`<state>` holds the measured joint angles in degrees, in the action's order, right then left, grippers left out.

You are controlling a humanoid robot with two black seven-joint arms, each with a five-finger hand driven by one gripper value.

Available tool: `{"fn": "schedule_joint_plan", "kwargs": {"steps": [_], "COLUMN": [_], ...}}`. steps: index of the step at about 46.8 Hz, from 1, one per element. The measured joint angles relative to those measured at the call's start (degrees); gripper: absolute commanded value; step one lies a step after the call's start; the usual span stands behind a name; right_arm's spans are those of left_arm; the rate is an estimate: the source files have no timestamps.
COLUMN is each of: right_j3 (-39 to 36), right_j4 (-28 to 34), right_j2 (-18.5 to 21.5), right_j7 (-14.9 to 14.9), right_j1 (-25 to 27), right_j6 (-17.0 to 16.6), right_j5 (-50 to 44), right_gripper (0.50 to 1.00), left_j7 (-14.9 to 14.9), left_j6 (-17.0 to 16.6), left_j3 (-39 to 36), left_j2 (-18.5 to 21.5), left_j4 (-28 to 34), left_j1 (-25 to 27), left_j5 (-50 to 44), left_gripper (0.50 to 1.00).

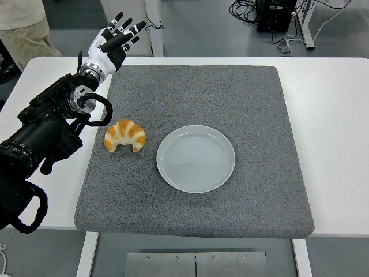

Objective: Place the bread on the plate

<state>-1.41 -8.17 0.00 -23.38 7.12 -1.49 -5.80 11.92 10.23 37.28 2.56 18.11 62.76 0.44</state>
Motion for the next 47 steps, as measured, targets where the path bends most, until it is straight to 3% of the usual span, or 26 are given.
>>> {"fn": "schedule_joint_plan", "kwargs": {"steps": [22,35,43,47], "right_j3": [0.0,0.0,0.0,0.0], "right_j4": [0.0,0.0,0.0,0.0], "right_j2": [0.0,0.0,0.0,0.0], "right_j7": [0.0,0.0,0.0,0.0], "right_j1": [0.0,0.0,0.0,0.0], "right_j6": [0.0,0.0,0.0,0.0], "right_j5": [0.0,0.0,0.0,0.0], "right_gripper": [1.0,1.0,1.0,1.0], "left_j7": [-0.1,0.2,0.4,0.2], "left_j6": [-0.1,-2.1,-2.6,-5.1], "left_j3": [-0.2,-0.7,-0.8,-1.0], "left_j2": [0.0,0.2,2.7,5.8], "left_j4": [0.0,0.2,5.0,10.4], "left_j1": [0.5,0.8,0.7,0.6], "left_j5": [0.0,0.3,1.0,1.1], "left_gripper": [0.978,0.978,0.978,0.978]}}
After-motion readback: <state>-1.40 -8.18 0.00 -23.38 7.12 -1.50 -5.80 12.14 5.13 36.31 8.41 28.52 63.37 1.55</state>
